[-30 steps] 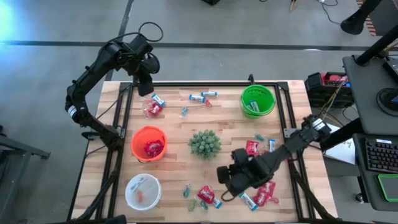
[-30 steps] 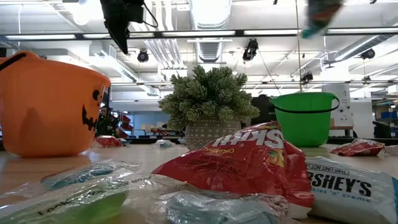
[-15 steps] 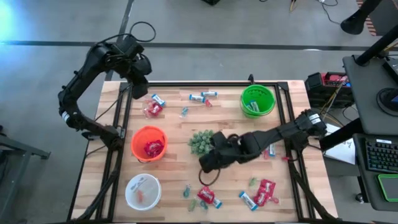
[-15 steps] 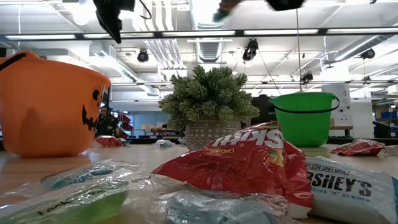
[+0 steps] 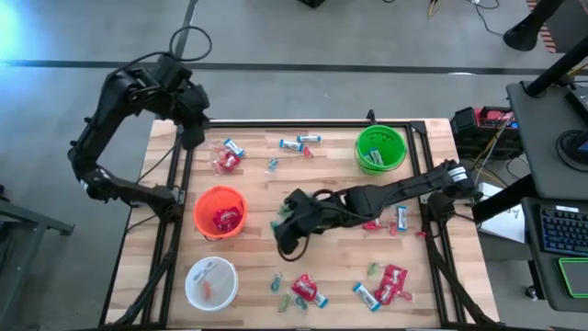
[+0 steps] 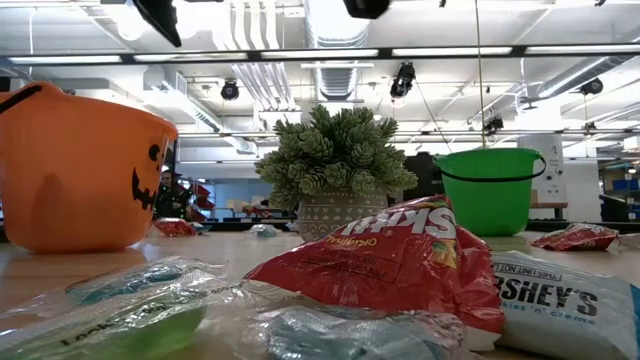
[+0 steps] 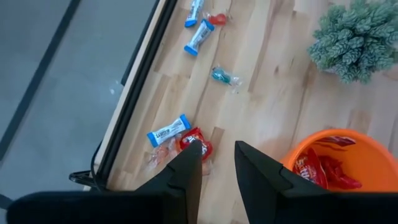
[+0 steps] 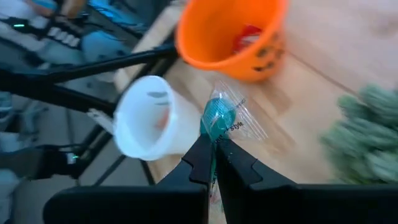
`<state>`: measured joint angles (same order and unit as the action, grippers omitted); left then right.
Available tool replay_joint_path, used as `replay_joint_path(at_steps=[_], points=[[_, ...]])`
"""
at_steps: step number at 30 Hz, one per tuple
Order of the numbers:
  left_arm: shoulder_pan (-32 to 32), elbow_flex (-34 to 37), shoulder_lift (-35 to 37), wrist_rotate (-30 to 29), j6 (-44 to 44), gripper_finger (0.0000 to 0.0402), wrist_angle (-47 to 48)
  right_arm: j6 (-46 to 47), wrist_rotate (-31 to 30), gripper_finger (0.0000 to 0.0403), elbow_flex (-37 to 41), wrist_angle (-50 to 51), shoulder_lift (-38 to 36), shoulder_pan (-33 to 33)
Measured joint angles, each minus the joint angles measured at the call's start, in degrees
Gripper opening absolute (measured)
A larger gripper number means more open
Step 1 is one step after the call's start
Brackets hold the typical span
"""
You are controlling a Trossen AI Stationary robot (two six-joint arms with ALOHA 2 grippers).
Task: Sort candy
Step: Put the blue gummy into the white bucket
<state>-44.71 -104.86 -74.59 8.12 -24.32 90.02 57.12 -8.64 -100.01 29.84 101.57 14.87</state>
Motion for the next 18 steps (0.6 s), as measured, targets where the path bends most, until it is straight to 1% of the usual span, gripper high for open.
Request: replay_joint_path(at_steps=[3,6,12,16,18], points=[[0.1,0.0,1.3,0.4,0.4,0.0077,0.0,-1.5,1.9,0.0009,0.0,-4.0,1.0,-0.7],[0.1,0.0,2.6,3.0,1.0,0.0077,0.0,-3.0,3.1,0.0009,0.0,-6.1,1.6,-1.5],[0.2,0.0,5.9,15.1,2.8,0.0077,0.0,-5.3,3.2,0.0009,0.0,-6.8,1.6,-3.0],[1.4,0.1,7.7,18.1,6.0,0.0077,0.0,-7.2,5.8,0.0009,0.0,-9.5,1.6,-4.0],[2.3,0.4,8.8,20.7,6.8,0.0077,0.0,-8.3,6.2,0.0009,0.0,-10.5,1.7,-4.3]])
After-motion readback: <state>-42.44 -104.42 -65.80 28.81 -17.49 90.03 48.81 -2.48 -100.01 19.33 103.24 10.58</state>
